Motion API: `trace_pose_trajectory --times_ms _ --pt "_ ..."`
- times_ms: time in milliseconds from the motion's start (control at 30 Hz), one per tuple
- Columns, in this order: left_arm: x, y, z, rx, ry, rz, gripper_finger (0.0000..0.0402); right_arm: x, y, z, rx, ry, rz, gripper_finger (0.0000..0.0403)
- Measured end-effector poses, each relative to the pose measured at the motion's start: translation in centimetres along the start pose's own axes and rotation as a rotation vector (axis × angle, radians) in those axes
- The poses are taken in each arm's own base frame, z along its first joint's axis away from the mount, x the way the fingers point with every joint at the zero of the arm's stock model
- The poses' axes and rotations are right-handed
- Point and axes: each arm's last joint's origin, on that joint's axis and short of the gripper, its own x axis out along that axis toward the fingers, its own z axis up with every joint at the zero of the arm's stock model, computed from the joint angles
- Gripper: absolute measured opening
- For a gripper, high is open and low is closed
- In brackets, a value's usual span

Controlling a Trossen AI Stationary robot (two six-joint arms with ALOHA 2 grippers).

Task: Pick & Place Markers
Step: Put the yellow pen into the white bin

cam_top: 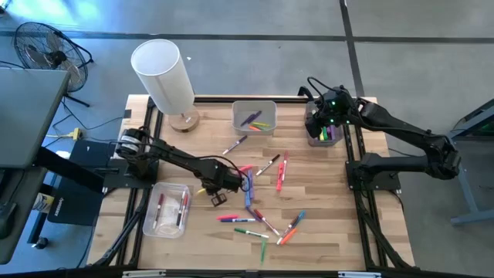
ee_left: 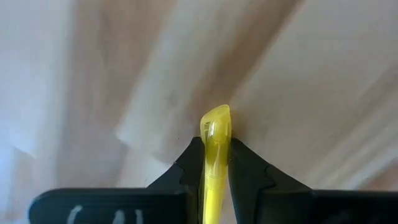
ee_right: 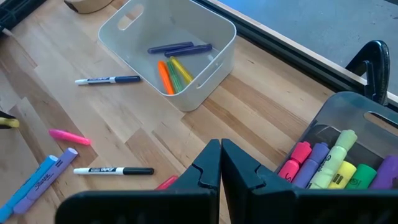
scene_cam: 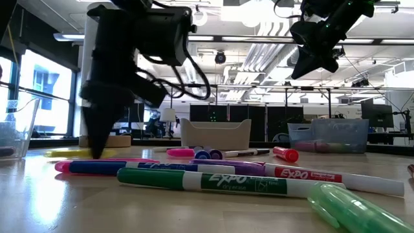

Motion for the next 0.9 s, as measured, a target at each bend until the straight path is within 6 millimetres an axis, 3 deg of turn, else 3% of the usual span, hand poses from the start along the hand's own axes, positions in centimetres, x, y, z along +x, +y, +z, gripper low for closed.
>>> trace_pose_trajectory --times_ms 167,300,467,600,733,900 --pt "-3.4 0.4 2.7 -0.022 -0.079 -0.022 0.0039 0.0 0.0 0.0 0.0 0.0 0.0 0.0" --pt "-8.4 1.7 5.5 0.035 -0.19 -0.019 0.0039 0.0 0.0 0.0 0.0 0.0 0.0 0.0" --pt "-15.0 5.6 9.4 0.029 -0.411 -0.017 0.0039 0.0 0.0 0.0 0.0 0.0 0.0 0.0" --pt "-18.6 10.2 11.8 0.054 -0.558 0.006 0.0039 0.0 0.0 0.0 0.003 0.0 0.0 0.0" --pt "-18.9 14.1 14.9 0.101 -0.645 -0.001 0.0039 0.0 0.0 0.1 0.059 -0.008 -0.001 0.0" --pt "-16.1 17.4 18.6 0.16 -0.625 -0.032 0.0039 0.0 0.0 0.2 0.112 -0.026 0.003 0.0"
